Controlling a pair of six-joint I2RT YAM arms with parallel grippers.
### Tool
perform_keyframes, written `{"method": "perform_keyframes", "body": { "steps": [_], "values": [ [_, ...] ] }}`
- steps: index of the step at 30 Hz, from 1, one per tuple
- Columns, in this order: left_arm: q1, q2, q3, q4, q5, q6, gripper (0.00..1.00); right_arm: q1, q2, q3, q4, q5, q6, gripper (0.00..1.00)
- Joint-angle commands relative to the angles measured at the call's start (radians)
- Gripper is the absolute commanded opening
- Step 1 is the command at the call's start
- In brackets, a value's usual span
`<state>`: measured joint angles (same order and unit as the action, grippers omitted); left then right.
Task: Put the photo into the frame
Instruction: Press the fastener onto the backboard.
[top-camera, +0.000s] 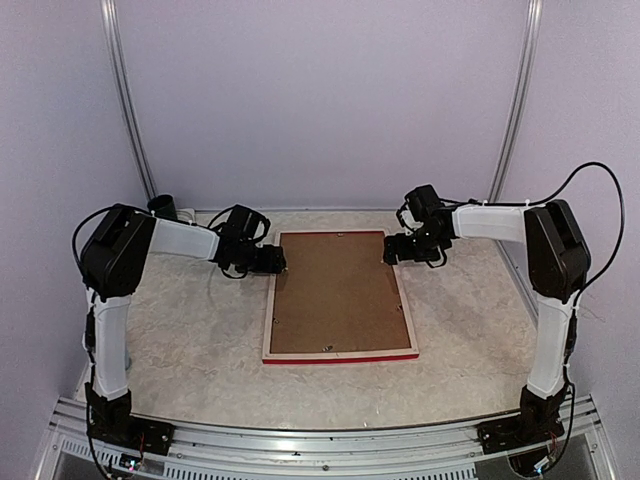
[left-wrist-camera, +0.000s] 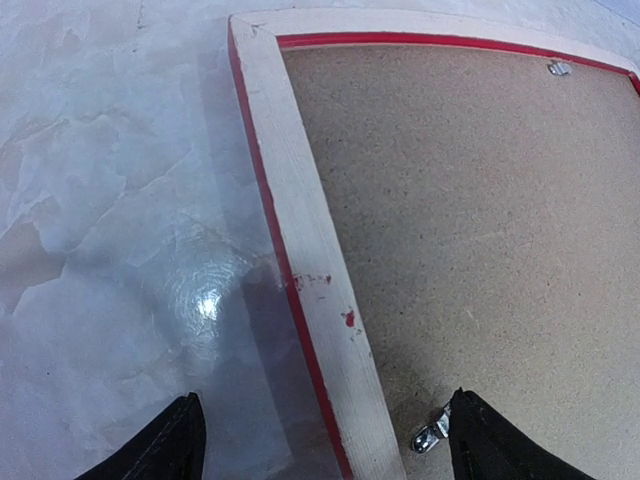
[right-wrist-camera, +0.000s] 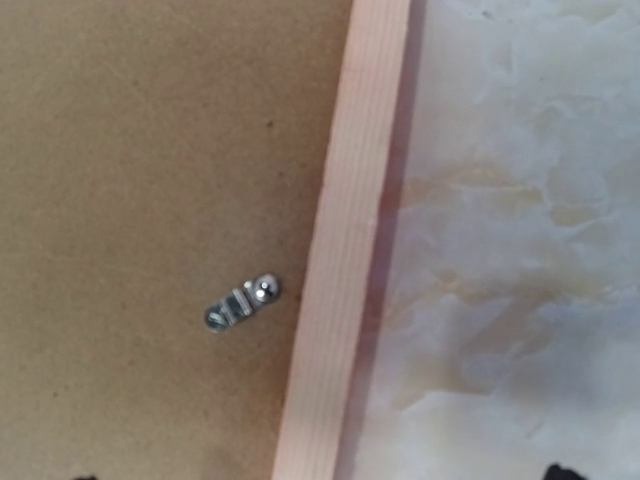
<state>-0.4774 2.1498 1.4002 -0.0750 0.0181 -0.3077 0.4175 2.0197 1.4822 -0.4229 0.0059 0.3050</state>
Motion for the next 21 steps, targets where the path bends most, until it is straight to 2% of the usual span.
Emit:
{"method": "perform_keyframes", "body": {
  "steps": [1,5,21],
  "values": [
    [-0.010,0.034,0.034,-0.039,-0.002,0.041,0.82,-0.005,-0.009,-0.020,0.018,-0.004,0.003,0.96],
    [-0.010,0.042,0.043,-0.049,-0.008,0.046,0.79,-0.006,-0.007,-0.020,0.018,-0.004,0.003,0.96],
    [-0.012,0.018,0.034,-0.067,0.059,0.126,0.80,-0.005,0.004,-0.018,0.008,-0.031,0.000,0.96]
  ]
}}
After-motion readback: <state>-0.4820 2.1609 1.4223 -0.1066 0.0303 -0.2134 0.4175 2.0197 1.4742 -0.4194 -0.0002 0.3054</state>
